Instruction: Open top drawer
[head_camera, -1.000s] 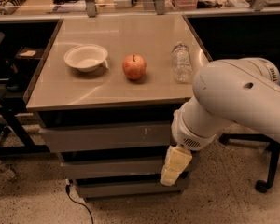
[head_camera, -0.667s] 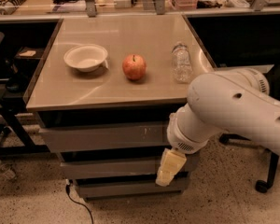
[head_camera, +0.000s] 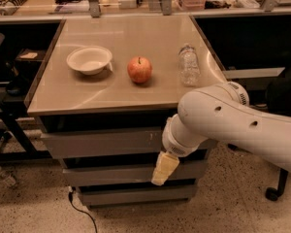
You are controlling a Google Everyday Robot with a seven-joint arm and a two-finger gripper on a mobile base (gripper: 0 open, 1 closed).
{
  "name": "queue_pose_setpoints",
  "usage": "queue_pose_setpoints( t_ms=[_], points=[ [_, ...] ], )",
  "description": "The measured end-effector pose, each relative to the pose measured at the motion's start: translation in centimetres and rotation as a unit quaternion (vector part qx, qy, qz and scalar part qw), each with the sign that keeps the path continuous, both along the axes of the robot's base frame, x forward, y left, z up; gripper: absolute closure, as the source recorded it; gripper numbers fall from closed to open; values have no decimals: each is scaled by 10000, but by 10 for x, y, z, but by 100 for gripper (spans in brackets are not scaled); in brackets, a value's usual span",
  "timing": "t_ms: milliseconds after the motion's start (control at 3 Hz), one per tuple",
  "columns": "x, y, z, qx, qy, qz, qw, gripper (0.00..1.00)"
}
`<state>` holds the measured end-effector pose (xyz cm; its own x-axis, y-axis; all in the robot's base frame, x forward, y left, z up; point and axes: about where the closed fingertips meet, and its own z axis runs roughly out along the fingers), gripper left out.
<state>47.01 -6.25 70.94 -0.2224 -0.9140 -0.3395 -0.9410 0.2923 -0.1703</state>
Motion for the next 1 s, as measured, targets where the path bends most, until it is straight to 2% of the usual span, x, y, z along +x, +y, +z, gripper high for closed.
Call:
queue_pose_setpoints(
  t_ms=[1000],
  points=[
    [30,-2,-37,-67,63,-53,9999,0]
  ],
)
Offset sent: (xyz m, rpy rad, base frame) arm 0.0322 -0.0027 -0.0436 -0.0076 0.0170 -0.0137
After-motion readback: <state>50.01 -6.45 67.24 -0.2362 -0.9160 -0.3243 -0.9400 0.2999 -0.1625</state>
